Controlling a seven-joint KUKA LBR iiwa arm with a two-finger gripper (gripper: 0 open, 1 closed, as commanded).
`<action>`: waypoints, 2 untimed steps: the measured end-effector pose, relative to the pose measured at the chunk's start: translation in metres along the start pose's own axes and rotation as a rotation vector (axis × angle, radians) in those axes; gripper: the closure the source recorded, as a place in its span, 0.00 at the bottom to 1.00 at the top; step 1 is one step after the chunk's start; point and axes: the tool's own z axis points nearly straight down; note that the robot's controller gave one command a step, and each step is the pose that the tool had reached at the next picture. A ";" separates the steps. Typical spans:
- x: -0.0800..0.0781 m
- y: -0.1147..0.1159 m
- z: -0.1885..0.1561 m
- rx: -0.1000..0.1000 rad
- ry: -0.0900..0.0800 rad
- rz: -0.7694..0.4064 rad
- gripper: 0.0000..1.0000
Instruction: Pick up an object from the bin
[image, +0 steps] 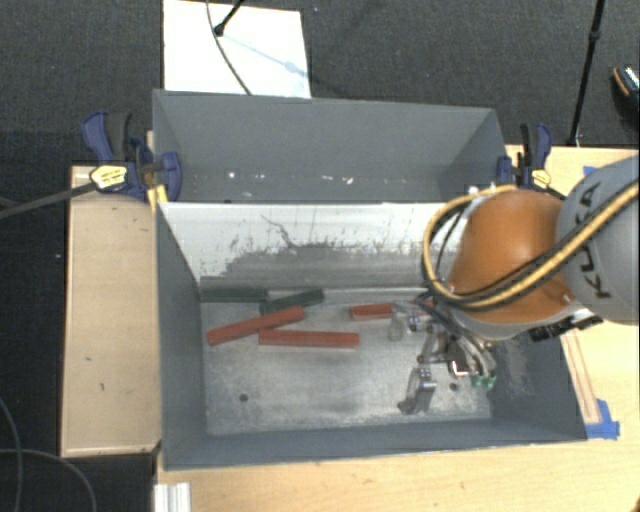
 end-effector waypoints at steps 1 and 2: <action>-0.061 0.076 0.105 -0.002 0.001 0.026 0.00; -0.061 0.072 0.101 0.000 -0.002 0.031 1.00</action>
Offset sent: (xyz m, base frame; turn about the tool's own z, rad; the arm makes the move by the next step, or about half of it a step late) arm 0.0604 0.0722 -0.1009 0.0312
